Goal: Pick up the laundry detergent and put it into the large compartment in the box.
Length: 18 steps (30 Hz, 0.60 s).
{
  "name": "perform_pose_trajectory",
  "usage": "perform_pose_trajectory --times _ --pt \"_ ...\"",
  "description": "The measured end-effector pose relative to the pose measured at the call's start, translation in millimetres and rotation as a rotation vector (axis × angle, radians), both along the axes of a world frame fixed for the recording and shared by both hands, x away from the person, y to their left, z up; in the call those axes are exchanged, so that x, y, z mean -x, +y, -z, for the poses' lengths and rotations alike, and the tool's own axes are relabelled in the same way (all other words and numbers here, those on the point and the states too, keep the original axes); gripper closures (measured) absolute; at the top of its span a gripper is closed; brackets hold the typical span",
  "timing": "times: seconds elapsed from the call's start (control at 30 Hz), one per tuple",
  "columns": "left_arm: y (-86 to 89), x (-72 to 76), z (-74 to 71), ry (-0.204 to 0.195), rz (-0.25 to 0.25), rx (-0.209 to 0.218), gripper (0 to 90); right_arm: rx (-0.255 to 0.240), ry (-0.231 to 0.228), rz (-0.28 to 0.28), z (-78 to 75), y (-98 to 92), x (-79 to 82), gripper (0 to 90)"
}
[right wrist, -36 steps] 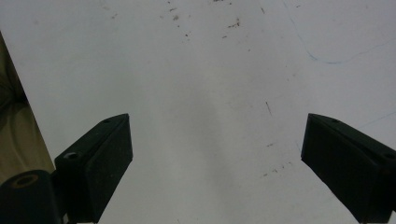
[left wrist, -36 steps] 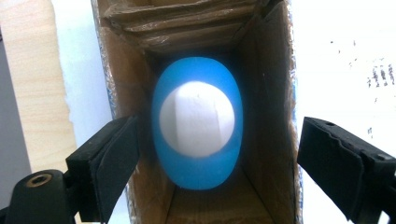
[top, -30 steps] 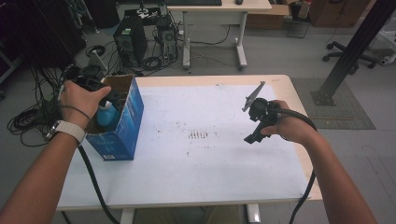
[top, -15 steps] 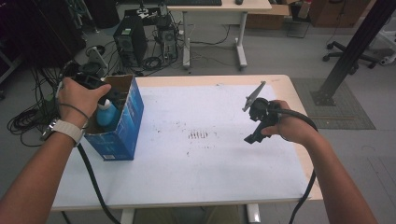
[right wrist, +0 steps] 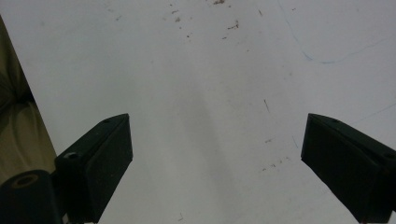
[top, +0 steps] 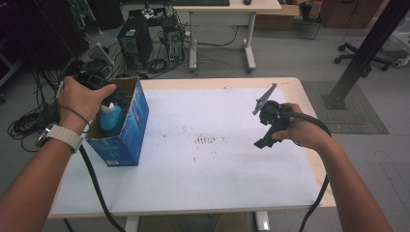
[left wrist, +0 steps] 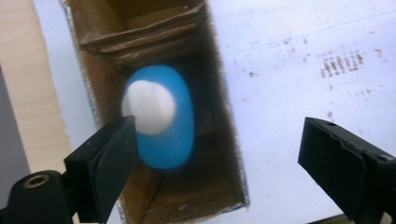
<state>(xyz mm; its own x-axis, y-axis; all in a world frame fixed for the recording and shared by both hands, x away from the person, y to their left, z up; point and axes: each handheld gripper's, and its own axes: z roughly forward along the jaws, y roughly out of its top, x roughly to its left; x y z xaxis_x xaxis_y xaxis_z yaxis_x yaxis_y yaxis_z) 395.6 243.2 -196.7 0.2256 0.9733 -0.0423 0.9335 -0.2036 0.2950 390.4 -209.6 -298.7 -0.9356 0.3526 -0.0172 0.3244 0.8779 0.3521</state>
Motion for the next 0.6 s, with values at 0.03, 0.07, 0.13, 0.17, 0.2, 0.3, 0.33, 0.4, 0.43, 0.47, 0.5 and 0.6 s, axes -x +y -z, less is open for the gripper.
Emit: perform_pose_trajectory --times 0.03,0.07,0.13,0.17,0.2,0.3,0.33,0.4,0.43,0.47,0.5,0.6 --pt "-1.3 0.6 -1.3 0.001 0.008 -0.002 11.3 0.000 -0.001 0.000 0.0 0.0 0.1 9.1" --pt "-2.6 1.4 -2.7 -0.002 0.014 0.002 11.2 -0.001 0.000 -0.001 -0.2 -0.1 0.2 9.0" --pt "-4.7 2.8 -5.5 -0.007 0.024 0.004 11.1 -0.002 0.000 0.001 -0.3 -0.3 0.7 9.1" --pt "-5.5 3.5 -6.8 -0.009 0.028 0.004 11.0 -0.001 0.001 0.002 -0.2 -0.3 0.9 9.1" --pt "-6.5 4.2 -7.9 -0.013 0.031 0.002 10.8 0.001 0.001 0.000 -0.2 -0.4 0.9 9.1" --pt "-8.7 5.5 -9.6 -0.015 0.041 -0.003 10.8 -0.004 -0.002 0.000 -0.5 -0.3 1.3 9.0" --pt "-9.2 5.9 -10.0 -0.017 0.042 -0.002 10.8 -0.001 -0.001 0.000 -0.5 -0.2 1.3 9.1" --pt "-10.4 6.9 -11.3 -0.018 0.056 0.001 10.8 0.000 -0.002 0.000 -0.8 0.1 1.7 9.0" --pt "-11.2 7.4 -11.8 -0.022 0.065 0.003 10.8 -0.002 -0.002 0.000 -1.1 0.1 1.8 9.1" --pt "-12.5 8.0 -12.3 -0.024 0.082 0.004 10.7 -0.004 -0.003 0.001 -1.2 0.1 2.0 9.1" --pt "-13.6 8.4 -12.4 -0.024 0.099 0.007 10.8 -0.001 -0.003 0.001 -1.5 0.0 2.0 9.0" --pt "-17.3 10.0 -12.7 -0.027 0.131 0.009 10.8 -0.002 -0.005 0.001 -2.1 -0.1 2.1 9.1"
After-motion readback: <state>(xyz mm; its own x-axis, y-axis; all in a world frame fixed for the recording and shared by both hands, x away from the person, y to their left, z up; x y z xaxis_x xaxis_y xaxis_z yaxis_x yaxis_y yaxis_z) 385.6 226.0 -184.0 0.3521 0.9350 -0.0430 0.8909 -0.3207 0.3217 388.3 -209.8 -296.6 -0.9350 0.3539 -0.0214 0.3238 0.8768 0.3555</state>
